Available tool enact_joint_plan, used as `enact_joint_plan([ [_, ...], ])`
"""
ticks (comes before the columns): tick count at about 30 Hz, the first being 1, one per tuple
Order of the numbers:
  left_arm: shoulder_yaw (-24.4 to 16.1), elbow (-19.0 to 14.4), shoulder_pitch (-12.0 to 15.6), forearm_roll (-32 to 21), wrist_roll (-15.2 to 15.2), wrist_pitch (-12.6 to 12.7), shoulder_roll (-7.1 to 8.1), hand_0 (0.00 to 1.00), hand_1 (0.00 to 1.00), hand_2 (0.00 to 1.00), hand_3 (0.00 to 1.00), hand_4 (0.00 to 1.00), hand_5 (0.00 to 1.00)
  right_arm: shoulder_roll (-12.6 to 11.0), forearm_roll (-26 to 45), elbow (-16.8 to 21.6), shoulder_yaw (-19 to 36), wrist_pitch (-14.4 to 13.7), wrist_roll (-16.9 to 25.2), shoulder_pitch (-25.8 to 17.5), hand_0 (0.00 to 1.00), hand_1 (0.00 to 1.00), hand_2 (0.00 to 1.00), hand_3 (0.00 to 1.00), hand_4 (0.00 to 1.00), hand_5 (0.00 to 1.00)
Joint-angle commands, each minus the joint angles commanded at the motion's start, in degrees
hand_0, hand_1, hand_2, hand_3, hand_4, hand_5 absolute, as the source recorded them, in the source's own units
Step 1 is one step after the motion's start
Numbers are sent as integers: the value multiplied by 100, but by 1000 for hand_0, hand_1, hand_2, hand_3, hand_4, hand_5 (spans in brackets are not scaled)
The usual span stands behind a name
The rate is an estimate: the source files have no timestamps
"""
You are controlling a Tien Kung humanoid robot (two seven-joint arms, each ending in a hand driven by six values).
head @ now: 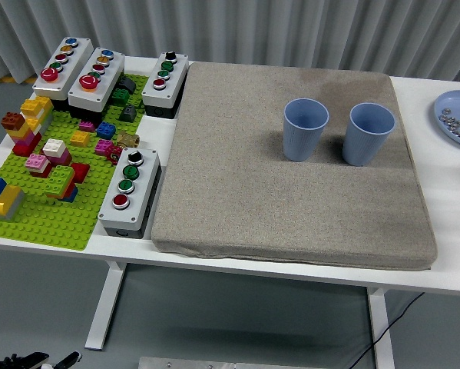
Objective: Pick cup pour cup place
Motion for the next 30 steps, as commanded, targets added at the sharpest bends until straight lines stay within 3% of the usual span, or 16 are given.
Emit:
enact_joint_plan([
  [27,144,0,51,-187,-32,16,5,776,765,820,685,508,998,31,-29,30,-48,17,-20,-9,920,810,823,795,836,951],
  [30,131,0,35,-167,-34,12,10,778,766,820,685,508,998,12,-32,32,-10,19,-22,-5,921,811,824,796,844,911],
])
